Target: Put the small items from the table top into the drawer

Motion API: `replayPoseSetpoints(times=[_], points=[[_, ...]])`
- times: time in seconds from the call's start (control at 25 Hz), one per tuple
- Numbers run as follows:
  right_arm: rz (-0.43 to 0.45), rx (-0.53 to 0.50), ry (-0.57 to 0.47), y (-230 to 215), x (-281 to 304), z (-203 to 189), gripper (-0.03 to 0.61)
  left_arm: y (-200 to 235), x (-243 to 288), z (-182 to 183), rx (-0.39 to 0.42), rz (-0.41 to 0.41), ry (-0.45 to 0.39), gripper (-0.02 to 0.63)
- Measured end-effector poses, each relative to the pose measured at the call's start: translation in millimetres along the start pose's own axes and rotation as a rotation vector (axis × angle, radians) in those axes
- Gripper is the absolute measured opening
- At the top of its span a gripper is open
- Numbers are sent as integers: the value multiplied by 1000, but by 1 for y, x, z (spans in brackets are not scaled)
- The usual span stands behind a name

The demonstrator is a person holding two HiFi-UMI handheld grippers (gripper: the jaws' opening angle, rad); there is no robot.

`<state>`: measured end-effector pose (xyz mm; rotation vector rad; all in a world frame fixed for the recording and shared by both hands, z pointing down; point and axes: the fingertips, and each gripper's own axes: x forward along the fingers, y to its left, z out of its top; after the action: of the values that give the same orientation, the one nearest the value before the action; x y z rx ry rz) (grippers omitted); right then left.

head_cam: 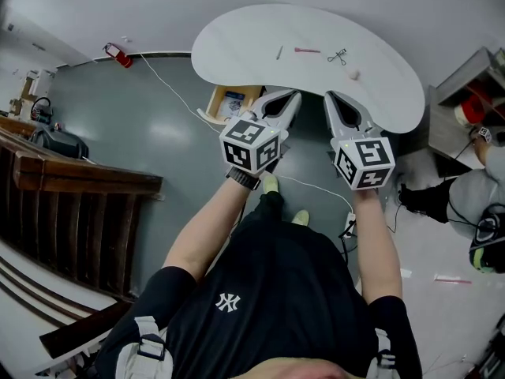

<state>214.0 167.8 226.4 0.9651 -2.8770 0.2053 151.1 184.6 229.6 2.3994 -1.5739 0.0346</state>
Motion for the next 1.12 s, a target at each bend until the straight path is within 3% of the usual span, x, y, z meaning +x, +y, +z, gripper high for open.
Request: replayPoseSetpoints(times=[0.76,1.12], points=[[-96,105,39,-17,159,-21,26,163,75,-22,47,-40,91,0],[-106,99,82,-32,213,-36,26,217,107,-48,39,5,124,0]])
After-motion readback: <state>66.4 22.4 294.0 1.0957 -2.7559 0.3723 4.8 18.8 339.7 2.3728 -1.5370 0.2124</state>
